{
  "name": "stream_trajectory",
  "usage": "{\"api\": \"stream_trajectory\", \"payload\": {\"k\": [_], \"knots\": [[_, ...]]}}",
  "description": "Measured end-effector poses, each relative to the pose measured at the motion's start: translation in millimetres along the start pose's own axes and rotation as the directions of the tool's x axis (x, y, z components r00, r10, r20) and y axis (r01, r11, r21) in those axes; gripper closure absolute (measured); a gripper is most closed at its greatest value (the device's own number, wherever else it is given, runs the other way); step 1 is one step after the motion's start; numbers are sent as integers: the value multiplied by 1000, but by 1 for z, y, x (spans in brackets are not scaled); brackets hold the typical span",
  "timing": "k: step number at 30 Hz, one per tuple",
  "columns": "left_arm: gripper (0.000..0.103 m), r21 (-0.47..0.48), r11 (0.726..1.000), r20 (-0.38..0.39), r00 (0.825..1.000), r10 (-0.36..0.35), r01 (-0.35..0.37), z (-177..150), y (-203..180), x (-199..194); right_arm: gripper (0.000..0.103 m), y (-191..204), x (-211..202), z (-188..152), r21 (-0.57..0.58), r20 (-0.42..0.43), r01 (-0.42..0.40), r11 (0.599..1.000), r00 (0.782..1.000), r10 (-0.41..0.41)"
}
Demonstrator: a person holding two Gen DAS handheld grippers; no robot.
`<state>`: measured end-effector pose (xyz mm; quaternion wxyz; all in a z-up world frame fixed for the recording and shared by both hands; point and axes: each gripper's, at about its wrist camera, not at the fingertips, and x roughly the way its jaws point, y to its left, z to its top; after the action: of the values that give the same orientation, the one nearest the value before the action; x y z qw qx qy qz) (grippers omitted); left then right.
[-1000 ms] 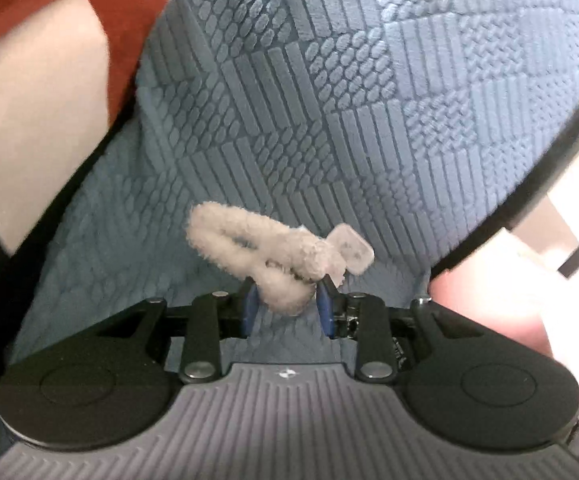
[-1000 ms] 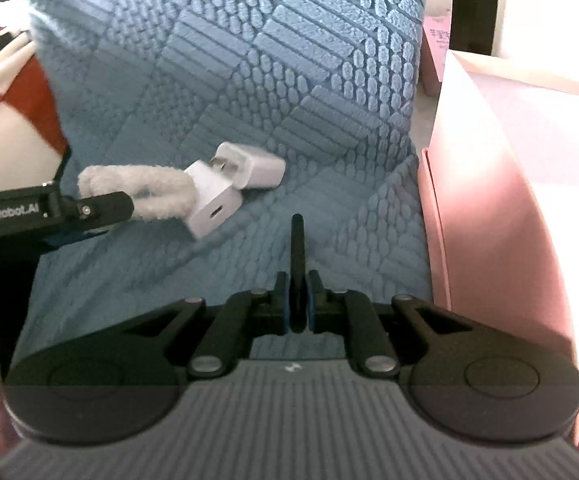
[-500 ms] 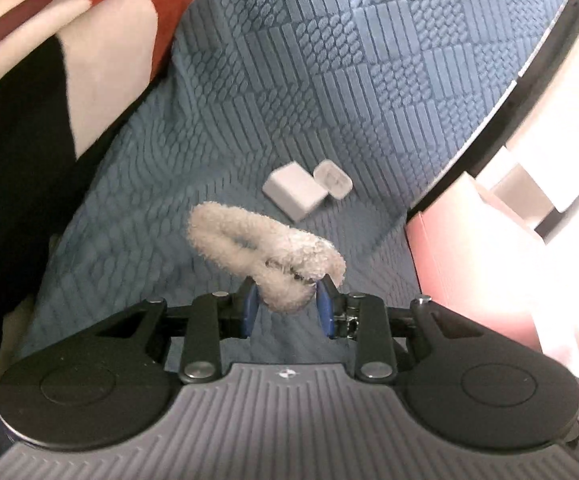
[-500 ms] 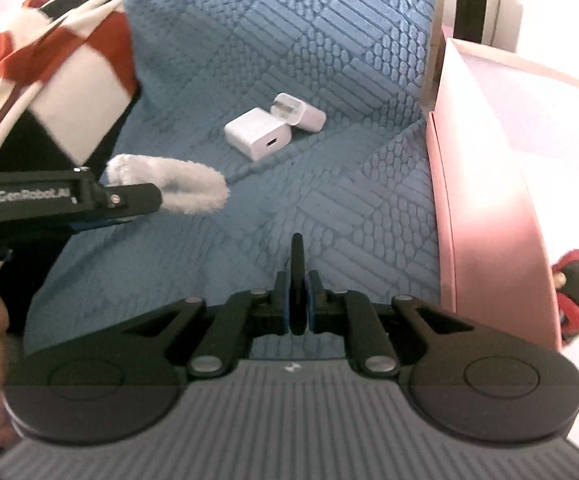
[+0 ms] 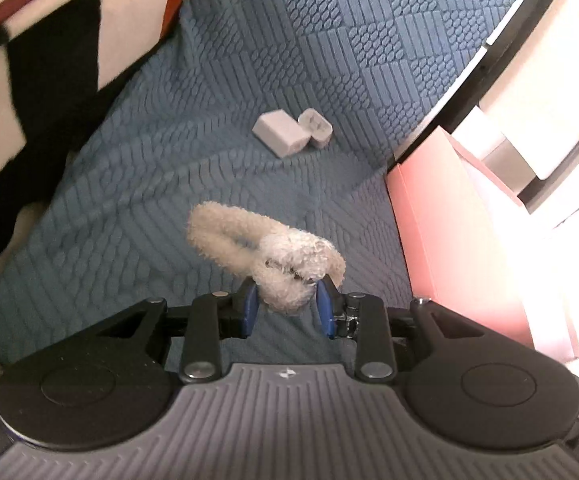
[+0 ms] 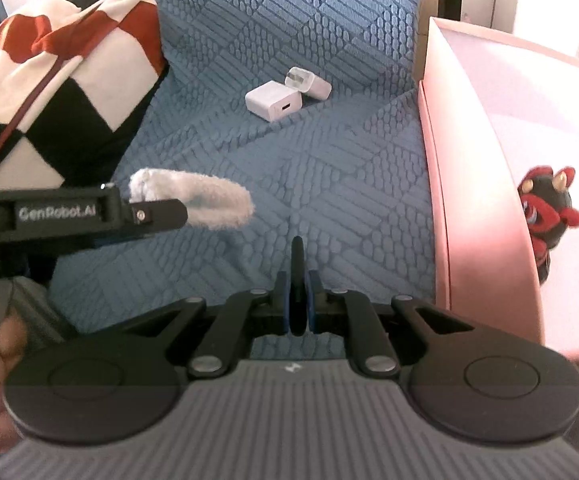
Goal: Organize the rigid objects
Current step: 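Lift the USB stick and fluffy bone with both tools and carry them over the pink box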
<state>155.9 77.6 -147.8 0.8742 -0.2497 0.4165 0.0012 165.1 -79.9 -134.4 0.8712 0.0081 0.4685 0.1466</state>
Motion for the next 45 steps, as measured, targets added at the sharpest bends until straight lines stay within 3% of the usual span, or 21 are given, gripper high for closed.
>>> {"api": "stream_trajectory", "payload": {"k": [12,16,22,24,26,27,36,38,45], "knots": [[67,1,1000,-4,1000,14,-14,-11,0,5,90,-3,15,-11,30,-34,7,1000,999,-6],[67,0,1000,0,1000,24,-24,-9,2,11,87,-5,19,-9,63,-40,-33,997,999,35],[67,-12,999,14,999,30,-30,-6,4,15,86,-2,29,-6,39,-56,27,999,998,-25],[67,-11,999,13,999,32,-31,-6,5,15,80,-1,31,-5,35,-51,38,999,998,-36],[67,-11,999,13,999,35,-35,-6,5,16,64,-1,33,-4,45,-49,40,998,998,-38],[67,-12,999,12,999,36,-36,-6,6,17,63,-2,34,-4,50,-51,43,998,998,-40],[67,-3,999,11,999,39,-39,-6,6,21,66,4,45,-3,0,-77,62,998,995,-62],[67,-3,999,11,999,39,-39,-6,7,22,76,7,46,-3,-25,-73,84,996,994,-86],[67,-8,999,18,999,33,-33,-7,9,18,77,6,45,-4,-30,-64,69,997,995,-71]]}}
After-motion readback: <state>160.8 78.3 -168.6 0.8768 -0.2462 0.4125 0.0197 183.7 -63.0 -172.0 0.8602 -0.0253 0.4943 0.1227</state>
